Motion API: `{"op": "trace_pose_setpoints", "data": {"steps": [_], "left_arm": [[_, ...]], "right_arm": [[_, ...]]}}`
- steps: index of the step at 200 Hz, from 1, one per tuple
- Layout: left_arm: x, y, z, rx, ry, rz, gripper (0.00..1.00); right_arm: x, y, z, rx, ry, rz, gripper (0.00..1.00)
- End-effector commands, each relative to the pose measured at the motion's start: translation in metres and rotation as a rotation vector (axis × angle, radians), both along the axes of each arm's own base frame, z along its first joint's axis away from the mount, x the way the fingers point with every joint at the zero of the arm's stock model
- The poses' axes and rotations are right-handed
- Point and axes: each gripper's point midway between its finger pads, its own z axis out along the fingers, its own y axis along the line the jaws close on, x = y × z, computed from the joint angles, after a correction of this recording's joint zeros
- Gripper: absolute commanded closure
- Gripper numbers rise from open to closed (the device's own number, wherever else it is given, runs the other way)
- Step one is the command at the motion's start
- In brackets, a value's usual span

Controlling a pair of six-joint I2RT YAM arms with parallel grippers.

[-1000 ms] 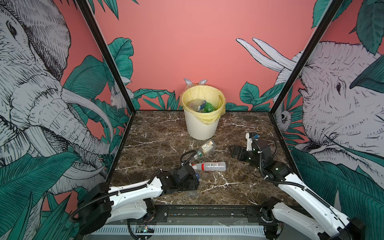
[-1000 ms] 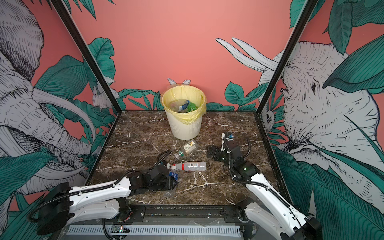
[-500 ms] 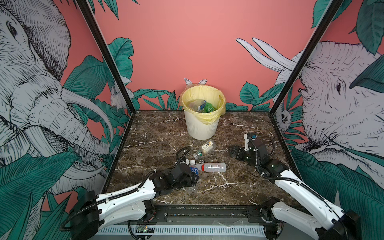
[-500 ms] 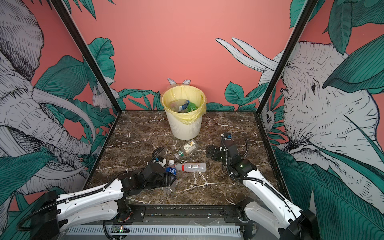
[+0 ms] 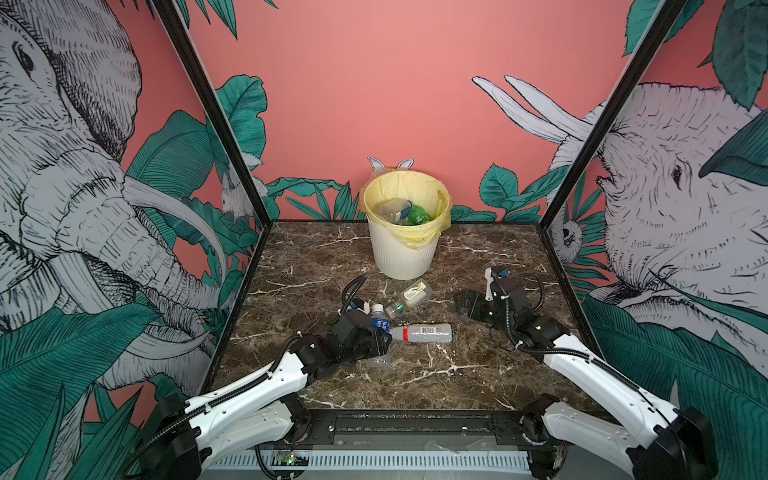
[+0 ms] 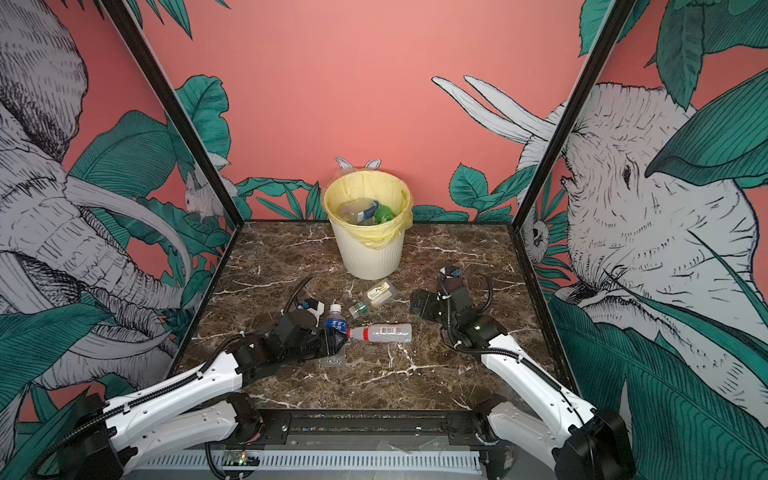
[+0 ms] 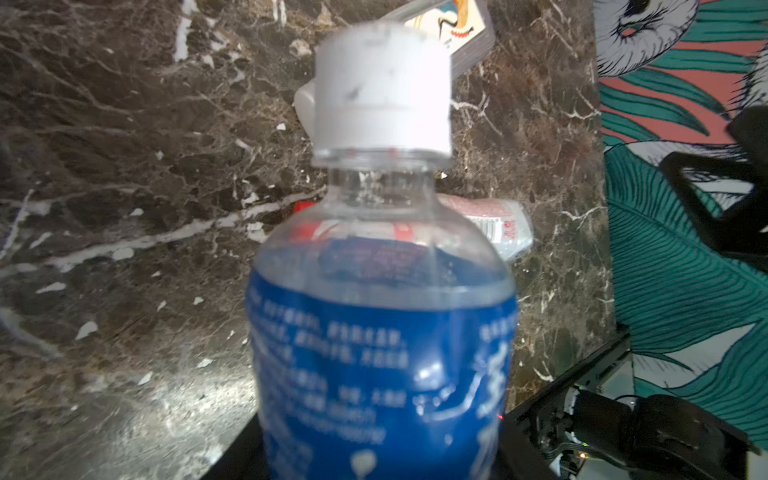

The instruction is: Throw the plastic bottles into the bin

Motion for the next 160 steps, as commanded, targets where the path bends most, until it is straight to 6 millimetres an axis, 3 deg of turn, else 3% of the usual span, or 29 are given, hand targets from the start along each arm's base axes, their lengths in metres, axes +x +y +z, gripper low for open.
{"op": "trace_pose_setpoints", "data": {"steps": [1,131,160], "left_arm": [[0.008,-0.008,0.02,-0.023,-0.034,-0.027,0.41],[0.056,-0.006,0.069,-0.052,-0.104,-0.008,0.42],[0.078,0.003,0.084,-0.068,-0.135,0.041,0.42]], "right_arm": [[0.009,0.002,0.009,0.03,-0.027,-0.016,0.01],[0.021,0.006,0.001,-0.003,-0.006,-0.002,0.01],[0.025,0.006,-0.001,-0.005,0.004,0.0,0.01]]}}
